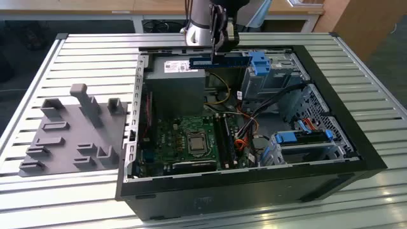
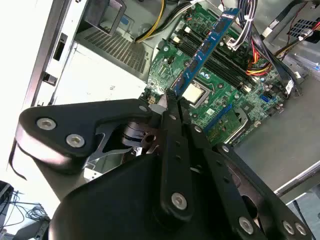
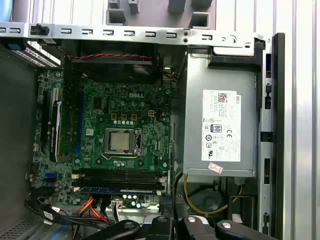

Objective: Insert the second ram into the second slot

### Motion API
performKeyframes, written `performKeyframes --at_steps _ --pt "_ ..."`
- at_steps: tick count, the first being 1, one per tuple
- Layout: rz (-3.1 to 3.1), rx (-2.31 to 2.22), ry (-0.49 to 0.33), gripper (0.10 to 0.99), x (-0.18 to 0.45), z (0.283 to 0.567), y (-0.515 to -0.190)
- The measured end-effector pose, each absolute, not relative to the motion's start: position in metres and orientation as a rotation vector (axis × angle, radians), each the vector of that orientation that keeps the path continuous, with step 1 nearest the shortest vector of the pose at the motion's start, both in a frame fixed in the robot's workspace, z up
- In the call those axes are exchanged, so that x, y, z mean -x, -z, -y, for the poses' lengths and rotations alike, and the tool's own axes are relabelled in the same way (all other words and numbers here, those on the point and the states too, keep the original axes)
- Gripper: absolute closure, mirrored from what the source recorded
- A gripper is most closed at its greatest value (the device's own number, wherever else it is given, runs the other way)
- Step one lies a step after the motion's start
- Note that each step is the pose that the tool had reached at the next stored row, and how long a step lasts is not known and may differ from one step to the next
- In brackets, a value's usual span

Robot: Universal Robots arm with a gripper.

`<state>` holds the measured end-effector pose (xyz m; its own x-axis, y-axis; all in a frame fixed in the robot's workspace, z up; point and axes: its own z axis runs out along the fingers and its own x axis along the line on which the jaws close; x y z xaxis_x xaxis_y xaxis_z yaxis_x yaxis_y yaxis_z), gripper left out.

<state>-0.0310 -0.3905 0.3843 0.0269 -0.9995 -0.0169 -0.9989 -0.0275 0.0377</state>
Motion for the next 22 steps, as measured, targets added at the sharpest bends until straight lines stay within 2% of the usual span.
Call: performKeyframes --at_steps 22 --pt "2.180 -2.240 0.060 0.949 0.0311 0.3952 -0.3844"
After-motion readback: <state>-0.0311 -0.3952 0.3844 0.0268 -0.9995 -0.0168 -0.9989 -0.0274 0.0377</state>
